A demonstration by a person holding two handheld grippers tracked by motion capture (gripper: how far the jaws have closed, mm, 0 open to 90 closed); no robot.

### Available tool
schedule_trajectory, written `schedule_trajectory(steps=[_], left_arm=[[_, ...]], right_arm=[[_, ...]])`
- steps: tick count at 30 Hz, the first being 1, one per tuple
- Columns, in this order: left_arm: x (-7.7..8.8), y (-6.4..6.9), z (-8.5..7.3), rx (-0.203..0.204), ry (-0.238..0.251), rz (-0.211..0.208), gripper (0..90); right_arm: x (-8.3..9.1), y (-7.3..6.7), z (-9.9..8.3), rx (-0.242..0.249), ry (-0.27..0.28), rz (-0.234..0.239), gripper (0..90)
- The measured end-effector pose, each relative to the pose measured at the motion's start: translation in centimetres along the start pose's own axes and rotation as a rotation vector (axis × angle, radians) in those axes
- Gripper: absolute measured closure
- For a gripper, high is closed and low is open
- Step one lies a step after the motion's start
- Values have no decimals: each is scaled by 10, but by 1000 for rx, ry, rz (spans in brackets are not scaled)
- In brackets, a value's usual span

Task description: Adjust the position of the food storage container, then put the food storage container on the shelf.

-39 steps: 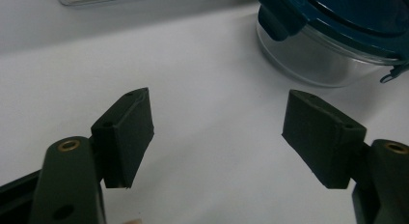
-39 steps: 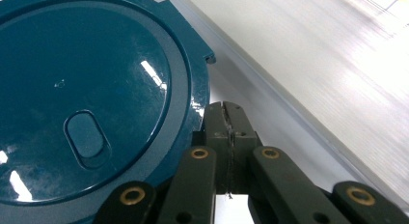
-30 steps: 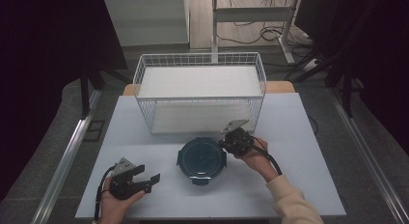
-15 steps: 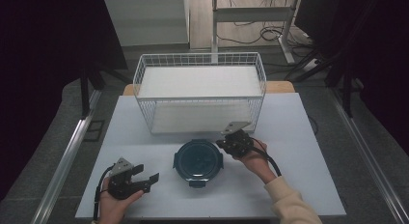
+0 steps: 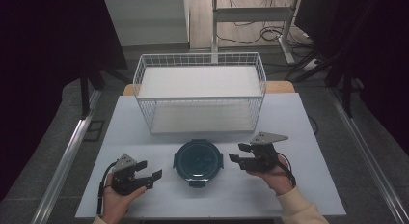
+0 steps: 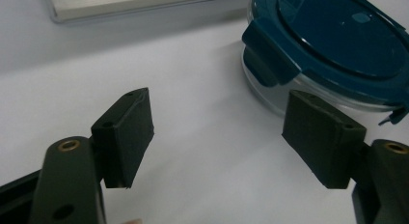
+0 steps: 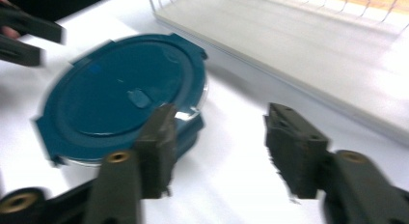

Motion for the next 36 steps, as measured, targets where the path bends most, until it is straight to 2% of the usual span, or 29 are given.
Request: schedule_trajectory(steps=[1, 2, 4, 10, 15, 21, 24, 27, 28, 29, 32, 36], left_arm=[[0, 0, 0, 0, 0, 0, 256], [-1, -1, 1, -3, 2, -4, 256], [-3, -2, 4, 0, 6, -9, 256], [-8, -9, 12, 19, 23, -37, 256], [-10, -7, 11, 6, 11, -47, 256], [-5, -7, 10, 8, 19, -32, 254], [-7, -7, 13, 24, 12, -51, 249], [-8, -7, 15, 25, 9, -55, 243], [-8, -6, 18, 32, 11, -74, 237], [-8, -6, 18, 32, 11, -74, 233], [-5, -4, 28, 81, 26, -161, 219], [-6, -4, 36, 93, 18, -185, 210]], right_arm=[[0, 0, 0, 0, 0, 0, 380], [2, 0, -2, -39, 5, 16, 332], [1, 1, -4, -54, 6, 23, 316], [0, 3, -17, -114, 2, 9, 254], [0, 4, -19, -123, -1, -18, 222], [-5, 7, -18, -141, -9, -9, 207], [-5, 8, -18, -186, -14, 12, 188], [-6, 6, -18, -194, -25, 22, 179], [-7, 4, -19, -198, -37, 39, 176], [-7, 4, -19, -198, -37, 39, 176], [-10, -2, -19, -209, -46, 34, 173], [-10, -5, -16, -225, -41, 39, 169]])
Point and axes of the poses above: each handheld gripper's, and its own axes: x roughly backward along the jaws, z roughly out of its top, y roughly to its right, the point moved 3 cm from there along -x, roughly forward along the jaws, and after that the axes turned 7 degrees about -x, right-handed, at the moved point
